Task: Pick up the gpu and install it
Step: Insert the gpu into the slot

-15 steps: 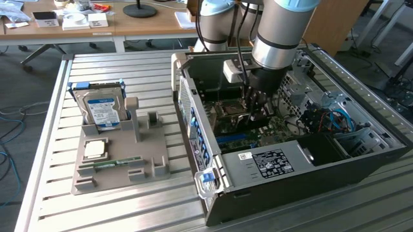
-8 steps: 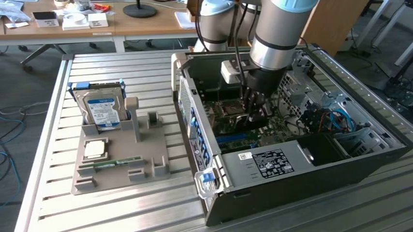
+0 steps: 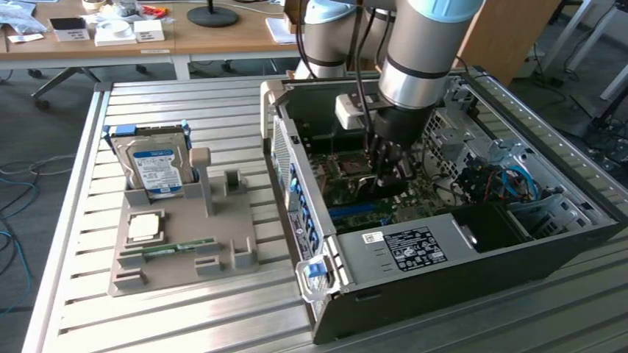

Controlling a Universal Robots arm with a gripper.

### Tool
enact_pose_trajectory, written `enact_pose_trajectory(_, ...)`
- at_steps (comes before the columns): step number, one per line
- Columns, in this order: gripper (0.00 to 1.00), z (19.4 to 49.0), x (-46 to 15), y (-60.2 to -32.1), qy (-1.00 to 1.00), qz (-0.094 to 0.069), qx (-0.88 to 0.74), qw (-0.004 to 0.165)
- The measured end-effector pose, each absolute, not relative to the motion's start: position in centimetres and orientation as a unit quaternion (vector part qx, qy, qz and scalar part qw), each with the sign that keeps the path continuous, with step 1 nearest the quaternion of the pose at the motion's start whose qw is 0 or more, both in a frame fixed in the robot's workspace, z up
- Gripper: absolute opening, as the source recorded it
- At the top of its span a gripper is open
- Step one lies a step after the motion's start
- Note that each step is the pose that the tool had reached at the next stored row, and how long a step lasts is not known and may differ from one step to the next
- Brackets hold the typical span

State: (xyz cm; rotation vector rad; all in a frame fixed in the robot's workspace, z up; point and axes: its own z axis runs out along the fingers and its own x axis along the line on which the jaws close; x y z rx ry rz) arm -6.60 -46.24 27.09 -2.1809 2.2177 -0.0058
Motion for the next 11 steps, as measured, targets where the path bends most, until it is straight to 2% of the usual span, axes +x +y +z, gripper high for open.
enact_pose_trajectory(11,0.27,26.84,-6.92,-45.99,0.713,-0.002,-0.701,0.016)
